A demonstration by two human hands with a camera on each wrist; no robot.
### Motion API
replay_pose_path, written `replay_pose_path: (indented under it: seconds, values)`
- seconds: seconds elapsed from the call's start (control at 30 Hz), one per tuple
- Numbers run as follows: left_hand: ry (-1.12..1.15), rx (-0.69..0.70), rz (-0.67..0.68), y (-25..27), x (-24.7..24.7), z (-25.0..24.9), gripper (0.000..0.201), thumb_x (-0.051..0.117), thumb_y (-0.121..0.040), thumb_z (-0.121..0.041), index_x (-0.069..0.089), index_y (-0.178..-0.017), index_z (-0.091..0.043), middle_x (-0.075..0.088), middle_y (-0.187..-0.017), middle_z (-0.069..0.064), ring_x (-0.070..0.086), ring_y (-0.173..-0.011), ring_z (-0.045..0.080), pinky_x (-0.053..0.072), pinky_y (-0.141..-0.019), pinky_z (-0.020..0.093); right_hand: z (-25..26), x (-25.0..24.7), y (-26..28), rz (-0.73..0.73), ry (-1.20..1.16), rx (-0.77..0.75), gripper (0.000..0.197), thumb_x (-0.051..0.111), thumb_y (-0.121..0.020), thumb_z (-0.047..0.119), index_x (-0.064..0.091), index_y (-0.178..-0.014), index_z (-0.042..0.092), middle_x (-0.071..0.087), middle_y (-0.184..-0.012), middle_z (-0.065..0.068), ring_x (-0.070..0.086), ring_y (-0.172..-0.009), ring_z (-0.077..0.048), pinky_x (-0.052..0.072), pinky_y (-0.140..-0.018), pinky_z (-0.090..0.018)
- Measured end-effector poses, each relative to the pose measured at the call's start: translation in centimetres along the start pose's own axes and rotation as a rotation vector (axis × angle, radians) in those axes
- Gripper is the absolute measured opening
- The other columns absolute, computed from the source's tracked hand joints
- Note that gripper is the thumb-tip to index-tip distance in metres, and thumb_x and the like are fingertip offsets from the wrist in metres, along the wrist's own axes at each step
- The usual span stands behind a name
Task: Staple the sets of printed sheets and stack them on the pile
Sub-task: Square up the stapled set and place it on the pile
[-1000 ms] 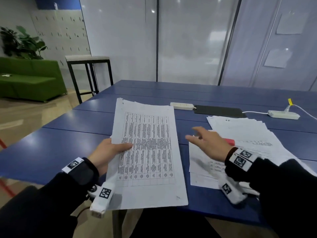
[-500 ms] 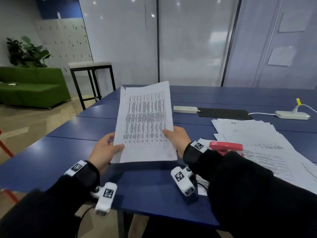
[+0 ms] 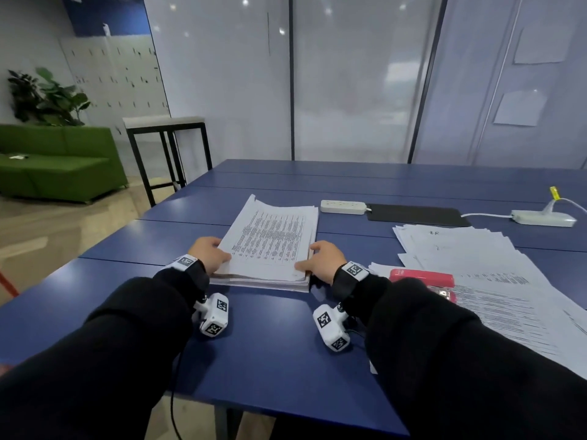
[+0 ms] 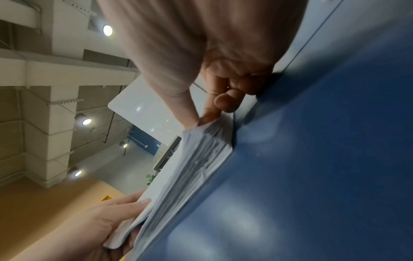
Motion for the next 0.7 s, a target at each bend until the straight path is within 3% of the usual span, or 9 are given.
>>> replay_pose_path:
  seconds: [0.07, 0.13, 0.2, 0.27, 0.37, 0.47, 0.57, 0.63, 0.7]
  values:
    - [-0.021, -0.003, 0.0, 0.0, 0.0, -0.1, 0.023, 0.075, -0.086, -0.002, 0.076, -0.109, -0.008, 0.078, -0.102, 0.011, 0.074, -0.097, 0.031, 0.058, -0.096, 0.041, 0.1, -0.3, 0.1, 0.01, 0.008, -0.028, 0.041, 0.089, -0.077, 0.014, 0.063, -0.109, 0.016, 0.074, -0.109, -0.002, 0.068, -0.089, -0.018, 0.051, -0.065, -0.02]
    - [-0.064, -0.005, -0.002, 0.0, 0.0, -0.4, 0.019, 0.076, -0.086, -0.006, 0.077, -0.103, -0.013, 0.078, -0.102, 0.011, 0.074, -0.098, 0.031, 0.058, -0.097, 0.041, 0.2, -0.7, 0.3, 0.023, 0.023, -0.06, 0.03, 0.087, -0.08, 0.01, 0.062, -0.094, 0.018, 0.072, -0.097, 0.003, 0.065, -0.081, -0.014, 0.048, -0.06, -0.015]
    - [-0.12, -0.003, -0.001, -0.1, 0.0, -0.5, 0.015, 0.078, -0.085, -0.011, 0.077, -0.098, -0.018, 0.078, -0.101, 0.01, 0.073, -0.099, 0.033, 0.058, -0.096, 0.043, 0.2, -0.9, 0.4, 0.037, 0.021, -0.065, 0.035, 0.086, -0.081, 0.007, 0.055, -0.08, 0.024, 0.07, -0.095, 0.001, 0.068, -0.087, -0.021, 0.057, -0.076, -0.026]
    - [-0.179, -0.004, -0.002, 0.0, 0.0, -0.8, 0.013, 0.076, -0.086, -0.014, 0.077, -0.098, -0.018, 0.077, -0.101, 0.011, 0.072, -0.098, 0.036, 0.06, -0.092, 0.044, 0.3, -1.0, 0.5, 0.032, 0.041, -0.064, 0.041, 0.087, -0.08, 0.008, 0.051, -0.074, 0.028, 0.07, -0.098, -0.004, 0.07, -0.094, -0.026, 0.058, -0.09, -0.039]
    - [-0.269, -0.001, -0.006, 0.6, -0.2, -1.5, 0.014, 0.063, -0.09, -0.013, 0.076, -0.097, -0.012, 0.075, -0.099, 0.013, 0.069, -0.095, 0.037, 0.059, -0.084, 0.039, 0.3, -1.1, 0.6, 0.04, 0.082, -0.069, 0.04, 0.087, -0.081, 0.012, 0.052, -0.074, 0.029, 0.068, -0.093, -0.002, 0.068, -0.088, -0.022, 0.057, -0.084, -0.035]
    - [-0.347, 0.008, 0.0, 1.0, -0.2, -2.0, 0.018, 0.059, -0.095, -0.013, 0.068, -0.089, 0.001, 0.067, -0.106, 0.029, 0.063, -0.096, 0.044, 0.049, -0.078, 0.041, 0.1, -0.9, 0.4, 0.072, 0.087, -0.075, 0.029, 0.087, -0.08, 0.013, 0.061, -0.077, 0.026, 0.074, -0.096, -0.002, 0.068, -0.077, -0.017, 0.056, -0.07, -0.026]
    - [-0.375, 0.021, 0.02, 0.9, 0.2, -2.1, 0.034, 0.056, -0.101, -0.014, 0.061, -0.105, 0.019, 0.06, -0.12, 0.038, 0.058, -0.115, 0.05, 0.048, -0.092, 0.049, -0.2, -0.9, 0.2, 0.073, 0.089, -0.076, 0.023, 0.087, -0.081, 0.013, 0.067, -0.091, 0.02, 0.074, -0.097, 0.0, 0.063, -0.067, -0.008, 0.046, -0.051, -0.015]
    - [-0.346, 0.013, 0.015, 1.0, 0.3, -2.1, 0.034, 0.057, -0.103, -0.015, 0.065, -0.114, 0.016, 0.064, -0.122, 0.035, 0.06, -0.118, 0.048, 0.049, -0.096, 0.046, -0.2, -1.1, 0.2, 0.058, 0.083, -0.083, 0.026, 0.086, -0.082, 0.015, 0.064, -0.093, 0.02, 0.066, -0.093, 0.006, 0.06, -0.077, -0.01, 0.042, -0.056, -0.017]
    - [-0.268, 0.005, 0.003, 1.2, 0.3, -2.3, 0.032, 0.058, -0.103, -0.015, 0.067, -0.118, 0.012, 0.066, -0.124, 0.032, 0.062, -0.119, 0.046, 0.05, -0.096, 0.044, -0.3, -1.1, 0.1, 0.079, 0.092, -0.084, 0.024, 0.083, -0.084, 0.014, 0.06, -0.082, 0.021, 0.061, -0.083, 0.011, 0.058, -0.078, -0.01, 0.041, -0.061, -0.02]
Point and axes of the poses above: each hand's wrist, its own y-axis away from the middle knuckle, its own x-axis out of the palm, z = x × y, the point moved 4 cm from there along -y, towards the middle knuckle
